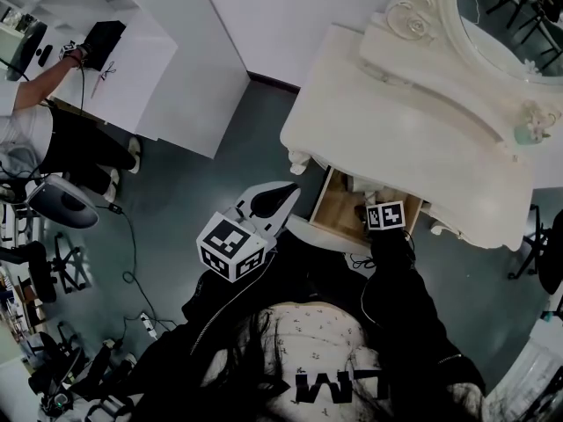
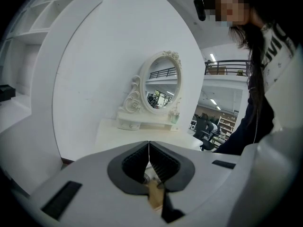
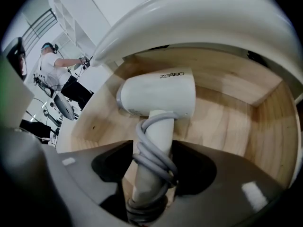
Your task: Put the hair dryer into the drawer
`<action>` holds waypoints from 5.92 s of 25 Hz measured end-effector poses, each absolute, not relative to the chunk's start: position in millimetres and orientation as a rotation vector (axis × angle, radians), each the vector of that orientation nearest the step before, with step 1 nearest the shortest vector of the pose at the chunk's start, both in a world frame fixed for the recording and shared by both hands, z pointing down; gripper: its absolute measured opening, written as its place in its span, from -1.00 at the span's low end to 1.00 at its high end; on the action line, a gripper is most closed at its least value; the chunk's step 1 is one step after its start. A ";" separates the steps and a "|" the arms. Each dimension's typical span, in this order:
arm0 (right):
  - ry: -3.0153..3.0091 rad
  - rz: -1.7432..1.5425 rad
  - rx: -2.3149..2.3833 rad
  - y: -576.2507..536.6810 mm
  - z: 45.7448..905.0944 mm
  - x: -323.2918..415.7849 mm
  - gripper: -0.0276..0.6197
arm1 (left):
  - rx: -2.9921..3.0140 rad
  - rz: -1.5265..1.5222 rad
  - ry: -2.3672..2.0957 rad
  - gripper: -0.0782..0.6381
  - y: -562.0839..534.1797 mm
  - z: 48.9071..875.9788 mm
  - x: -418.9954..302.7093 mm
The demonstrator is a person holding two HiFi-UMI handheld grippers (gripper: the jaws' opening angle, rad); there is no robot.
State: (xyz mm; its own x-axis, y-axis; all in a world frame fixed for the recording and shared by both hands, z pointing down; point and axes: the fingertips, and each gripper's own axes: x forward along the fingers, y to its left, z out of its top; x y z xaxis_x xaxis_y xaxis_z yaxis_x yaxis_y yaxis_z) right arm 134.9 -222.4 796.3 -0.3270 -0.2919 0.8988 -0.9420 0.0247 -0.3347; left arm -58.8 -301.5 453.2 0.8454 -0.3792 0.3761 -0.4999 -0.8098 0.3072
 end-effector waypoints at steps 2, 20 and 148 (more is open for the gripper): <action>-1.669 1.376 1.299 -221.8 792.5 135.7 -0.05 | 2.630 0.415 -0.642 -0.78 -301.5 452.2 -58.4; -2.081 1.585 1.747 -246.3 626.1 141.9 -0.05 | 2.721 0.397 -0.335 -0.78 -293.1 445.5 -12.8; -2.215 0.902 2.222 17.3 455.0 -260.3 -0.82 | 2.829 0.366 0.134 -0.78 -15.7 425.4 -303.7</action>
